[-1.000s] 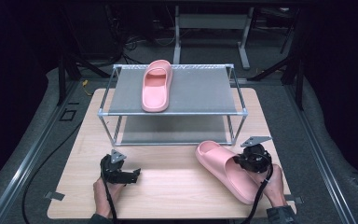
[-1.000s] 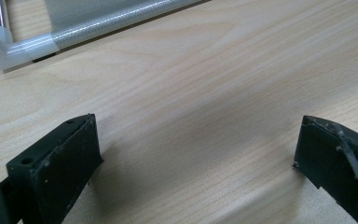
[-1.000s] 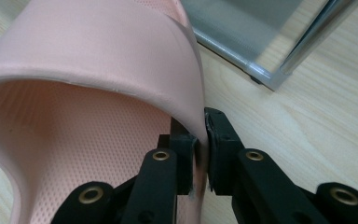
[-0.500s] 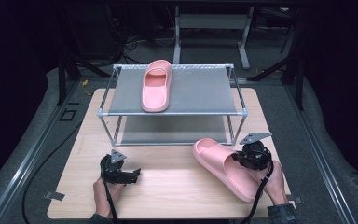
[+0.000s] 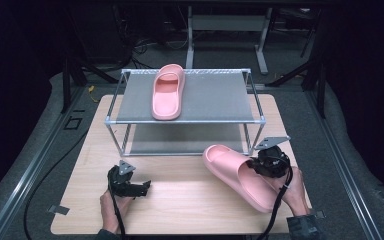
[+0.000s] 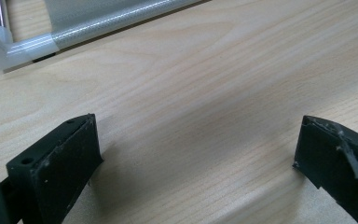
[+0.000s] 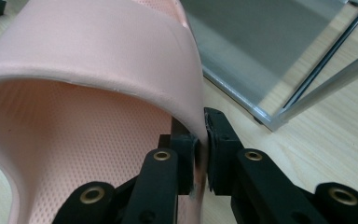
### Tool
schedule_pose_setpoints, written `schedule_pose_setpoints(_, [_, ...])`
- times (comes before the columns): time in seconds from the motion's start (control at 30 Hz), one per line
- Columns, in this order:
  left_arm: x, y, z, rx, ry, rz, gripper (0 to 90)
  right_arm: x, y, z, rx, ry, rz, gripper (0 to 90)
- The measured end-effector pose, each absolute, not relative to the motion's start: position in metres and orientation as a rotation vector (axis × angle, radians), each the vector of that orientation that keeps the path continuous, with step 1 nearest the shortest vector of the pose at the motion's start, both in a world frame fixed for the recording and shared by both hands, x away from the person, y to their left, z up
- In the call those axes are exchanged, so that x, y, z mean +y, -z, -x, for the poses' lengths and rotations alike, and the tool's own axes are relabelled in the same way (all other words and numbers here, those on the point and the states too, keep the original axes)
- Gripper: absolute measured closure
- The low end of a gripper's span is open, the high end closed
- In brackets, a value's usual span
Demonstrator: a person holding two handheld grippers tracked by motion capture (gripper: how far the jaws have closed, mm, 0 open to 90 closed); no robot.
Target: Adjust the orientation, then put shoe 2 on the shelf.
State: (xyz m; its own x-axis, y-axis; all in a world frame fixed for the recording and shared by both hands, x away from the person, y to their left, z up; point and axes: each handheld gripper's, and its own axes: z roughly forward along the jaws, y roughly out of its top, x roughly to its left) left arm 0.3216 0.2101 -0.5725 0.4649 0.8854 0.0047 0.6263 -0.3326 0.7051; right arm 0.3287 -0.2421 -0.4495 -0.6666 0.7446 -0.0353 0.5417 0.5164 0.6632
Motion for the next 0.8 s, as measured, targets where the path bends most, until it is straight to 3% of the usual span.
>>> schedule_pose_setpoints(0.8, [0.21, 0.572, -0.321, 1.254, -0.522, -2.075, 0.0, -0.223, 0.39, -0.334, 2.476, -0.964, -0.953, 83.6])
